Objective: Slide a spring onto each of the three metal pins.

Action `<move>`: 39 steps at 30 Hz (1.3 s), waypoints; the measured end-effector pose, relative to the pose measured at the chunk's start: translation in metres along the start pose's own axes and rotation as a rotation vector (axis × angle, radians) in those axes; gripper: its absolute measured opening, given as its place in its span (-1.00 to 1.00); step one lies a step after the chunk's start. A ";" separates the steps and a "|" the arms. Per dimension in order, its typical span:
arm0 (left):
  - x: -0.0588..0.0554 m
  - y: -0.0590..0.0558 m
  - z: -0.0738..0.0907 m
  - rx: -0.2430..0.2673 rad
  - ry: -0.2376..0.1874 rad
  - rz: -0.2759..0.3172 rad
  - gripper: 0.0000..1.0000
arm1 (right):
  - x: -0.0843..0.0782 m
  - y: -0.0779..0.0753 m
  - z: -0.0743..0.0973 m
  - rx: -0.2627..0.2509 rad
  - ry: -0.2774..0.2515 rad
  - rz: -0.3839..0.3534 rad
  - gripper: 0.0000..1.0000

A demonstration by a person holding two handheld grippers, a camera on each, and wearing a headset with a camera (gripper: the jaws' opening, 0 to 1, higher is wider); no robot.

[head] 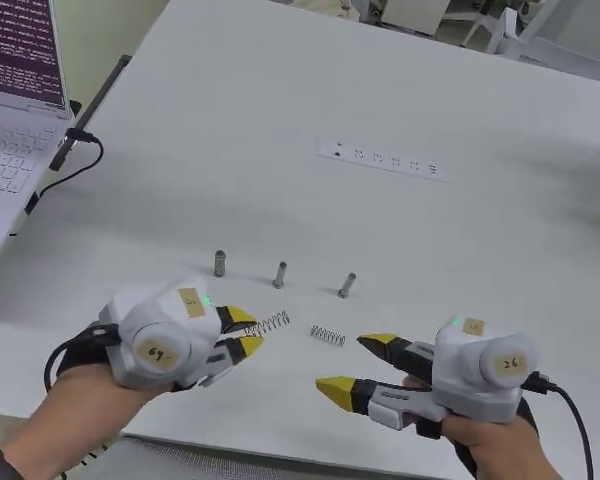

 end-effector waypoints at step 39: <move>0.010 -0.038 -0.016 -0.157 0.005 -0.099 -0.95 | 0.003 0.019 -0.019 0.183 0.034 0.000 -0.53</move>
Point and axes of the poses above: the centre of the closed fingertips' face, and the gripper's own axes: z roughly backward along the fingers, y roughly to its left, x roughly out of its top, the point moved 8 cm from there along z, roughly backward along the fingers, and after that the axes turned 5 degrees about -z, right-handed, at the moved point
